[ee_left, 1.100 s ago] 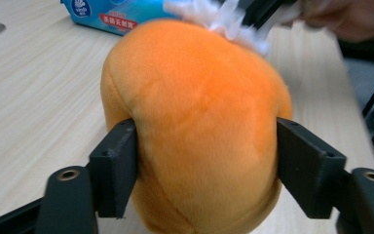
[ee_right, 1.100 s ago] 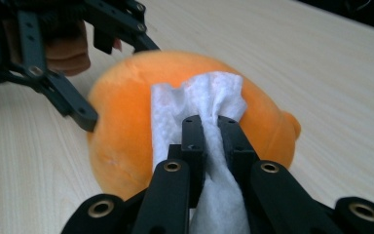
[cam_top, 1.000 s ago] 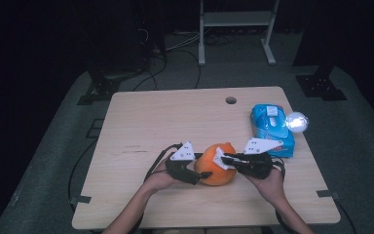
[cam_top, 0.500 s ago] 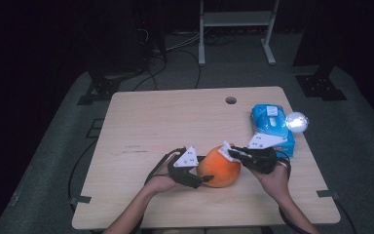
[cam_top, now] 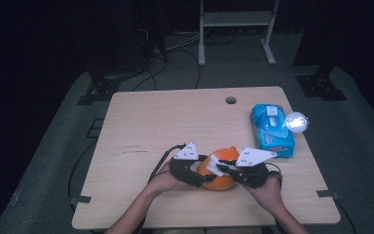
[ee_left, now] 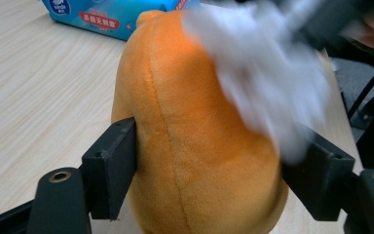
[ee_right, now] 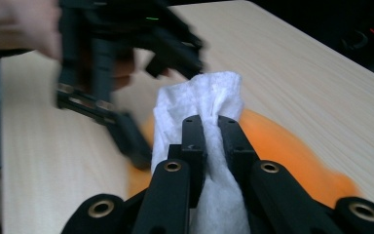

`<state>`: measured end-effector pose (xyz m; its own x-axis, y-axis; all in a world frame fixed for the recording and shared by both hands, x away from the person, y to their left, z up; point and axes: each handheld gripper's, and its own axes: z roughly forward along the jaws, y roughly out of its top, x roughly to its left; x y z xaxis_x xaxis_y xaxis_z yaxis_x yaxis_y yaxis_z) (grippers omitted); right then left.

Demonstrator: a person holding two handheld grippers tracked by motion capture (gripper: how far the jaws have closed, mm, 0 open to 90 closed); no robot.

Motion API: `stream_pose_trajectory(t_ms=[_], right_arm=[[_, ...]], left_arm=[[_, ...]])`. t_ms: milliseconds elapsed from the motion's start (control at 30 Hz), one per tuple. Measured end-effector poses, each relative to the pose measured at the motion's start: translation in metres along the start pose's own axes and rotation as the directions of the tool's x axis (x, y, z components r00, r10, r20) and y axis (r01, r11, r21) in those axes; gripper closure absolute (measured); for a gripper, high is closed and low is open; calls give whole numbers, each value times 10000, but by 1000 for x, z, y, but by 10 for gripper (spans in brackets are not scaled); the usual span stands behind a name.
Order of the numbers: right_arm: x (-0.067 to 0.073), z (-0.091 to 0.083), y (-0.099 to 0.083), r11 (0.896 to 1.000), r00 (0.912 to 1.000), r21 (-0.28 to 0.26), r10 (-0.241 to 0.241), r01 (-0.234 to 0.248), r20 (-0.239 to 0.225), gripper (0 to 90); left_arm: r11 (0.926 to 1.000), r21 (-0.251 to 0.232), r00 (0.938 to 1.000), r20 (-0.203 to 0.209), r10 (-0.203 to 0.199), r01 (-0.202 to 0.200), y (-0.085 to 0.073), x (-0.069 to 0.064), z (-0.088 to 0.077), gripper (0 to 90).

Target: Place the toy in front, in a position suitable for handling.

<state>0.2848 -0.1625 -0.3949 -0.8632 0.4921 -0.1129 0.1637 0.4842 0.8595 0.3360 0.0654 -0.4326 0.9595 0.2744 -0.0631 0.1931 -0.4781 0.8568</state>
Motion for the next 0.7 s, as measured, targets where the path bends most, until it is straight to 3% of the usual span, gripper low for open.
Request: stream_pose_trajectory(t_ms=[67, 100, 167, 233, 367, 467, 533, 700], right_arm=[[7, 7, 4, 9993, 9994, 124, -351, 352, -67, 820], [6, 8, 4, 9991, 9991, 128, -412, 412, -31, 821], [-4, 5, 1, 10000, 10000, -32, -15, 15, -24, 821], [-16, -2, -5, 9994, 9990, -78, 352, -350, 287, 821], [-42, -18, -27, 9915, 9878, -68, 1302, -1301, 849, 819], [-47, -23, -39, 9863, 9834, 81, 1636, -1648, 784, 819], [-44, -25, -44, 9843, 9827, 133, 1751, -1762, 597, 818], [-47, -27, -41, 9828, 9813, -120, 1844, -1840, 549, 818]], left_arm=[[9999, 85, 9999, -92, 100, -99, -2, 2, -2, 278], [10000, -14, 10000, -69, -61, 61, -4, 2, -2, 285], [9997, -21, 9997, -56, -236, 236, -6, 5, -3, 292], [9992, -76, 9992, -7, -395, 395, -8, 7, -3, 292], [9988, -87, 9988, 32, -491, 491, -10, 10, -4, 289], [9986, -121, 9987, 21, -510, 510, -10, 11, -4, 283], [9993, -111, 9993, 30, -361, 361, -9, 9, -4, 284], [9980, 38, 9980, -91, 633, -632, -5, -1, -3, 306]])
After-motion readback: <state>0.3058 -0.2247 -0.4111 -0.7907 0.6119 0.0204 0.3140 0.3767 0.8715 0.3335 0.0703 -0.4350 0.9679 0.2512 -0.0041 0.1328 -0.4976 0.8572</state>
